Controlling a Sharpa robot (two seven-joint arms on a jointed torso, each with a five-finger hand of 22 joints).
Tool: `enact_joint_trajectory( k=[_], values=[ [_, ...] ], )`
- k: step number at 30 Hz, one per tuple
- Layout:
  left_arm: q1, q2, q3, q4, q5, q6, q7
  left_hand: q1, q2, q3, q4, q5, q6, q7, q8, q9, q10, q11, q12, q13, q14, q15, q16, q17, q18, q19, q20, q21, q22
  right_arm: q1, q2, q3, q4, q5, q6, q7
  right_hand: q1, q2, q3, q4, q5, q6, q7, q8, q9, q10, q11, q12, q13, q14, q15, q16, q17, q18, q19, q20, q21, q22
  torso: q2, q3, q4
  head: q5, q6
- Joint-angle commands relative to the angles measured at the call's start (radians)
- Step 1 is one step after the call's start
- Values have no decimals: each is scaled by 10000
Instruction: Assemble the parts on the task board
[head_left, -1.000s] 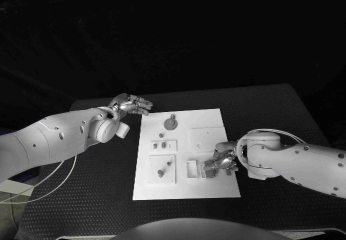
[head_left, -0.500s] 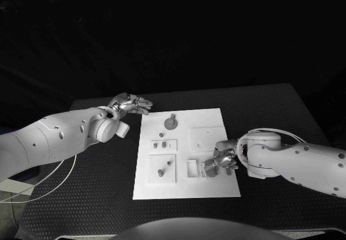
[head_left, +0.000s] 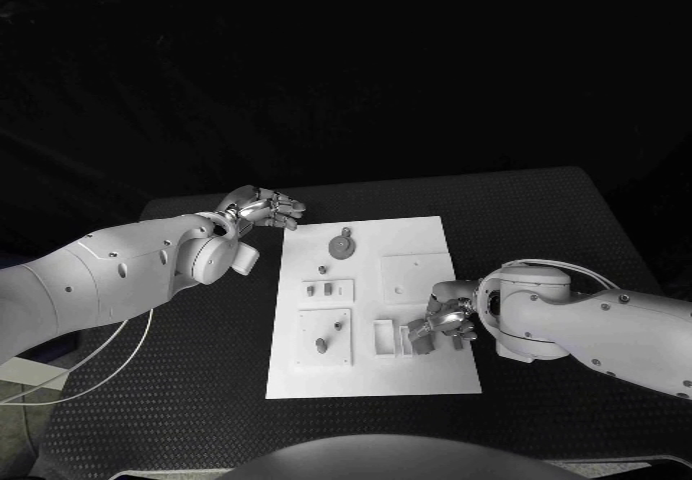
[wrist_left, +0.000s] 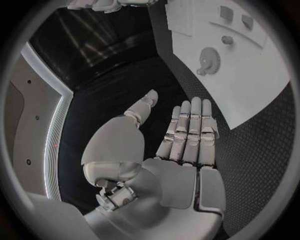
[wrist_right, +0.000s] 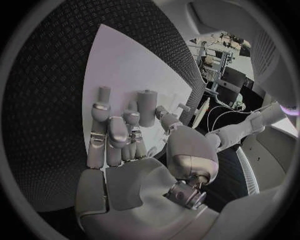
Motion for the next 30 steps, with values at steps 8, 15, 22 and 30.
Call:
enact_joint_trajectory(
  k=[8, 15, 22, 30],
  values=[
    [10, -16, 6, 24, 16, 118, 56, -90, 0, -40, 6, -24, -66, -13, 55, -16, -45, 30, 36, -15, 27, 44, -57, 25, 63, -38, 47, 62, -13, 179, -186, 116, 361, 519, -296, -7, -253, 0, 116, -151, 40, 84, 1, 29, 74, 104, -6, -51, -16, 31, -21, -66, -9, 356, 86, -6, -56, 174, 1, 0, 2, 9, 21],
    [10, -17, 5, 31, 16, 127, 30, -90, -2, -39, 4, -24, -68, -12, 55, -18, -45, 30, 36, -17, 27, 44, -64, 32, 64, -40, 47, 62, -15, 354, -181, 211, 442, 1285, -409, -27, -403, -65, 179, -165, 39, 80, 3, 15, 78, 105, -4, -61, -21, 23, -20, -82, -30, 356, 98, -8, -69, 169, 1, -6, -11, 3, -14],
    [11, -21, 5, 51, 12, 115, 26, -88, -4, -37, 2, -24, -69, -12, 56, -19, -46, 30, 36, -19, 28, 44, -69, 38, 64, -41, 47, 63, -17, 355, 339, 187, 127, 2227, -373, -39, -571, -132, 299, -136, 40, 9, 23, -39, 70, 82, 14, -85, -30, 18, -7, -106, -37, 356, 99, -16, -101, 161, 3, -7, -8, -16, -15],
    [11, 2, 5, 50, 12, 121, 24, -89, -5, -37, 1, -24, -69, -11, 57, -21, -47, 31, 37, -21, 28, 45, -76, 45, 64, -43, 48, 63, -18, 349, 683, 61, -152, 2403, -289, -45, -613, -132, 338, -126, 40, 9, 27, -43, 73, 74, 18, -90, -31, 15, -2, -116, -40, 356, 96, -16, -111, 160, 3, -9, 8, -41, -10]
  ],
)
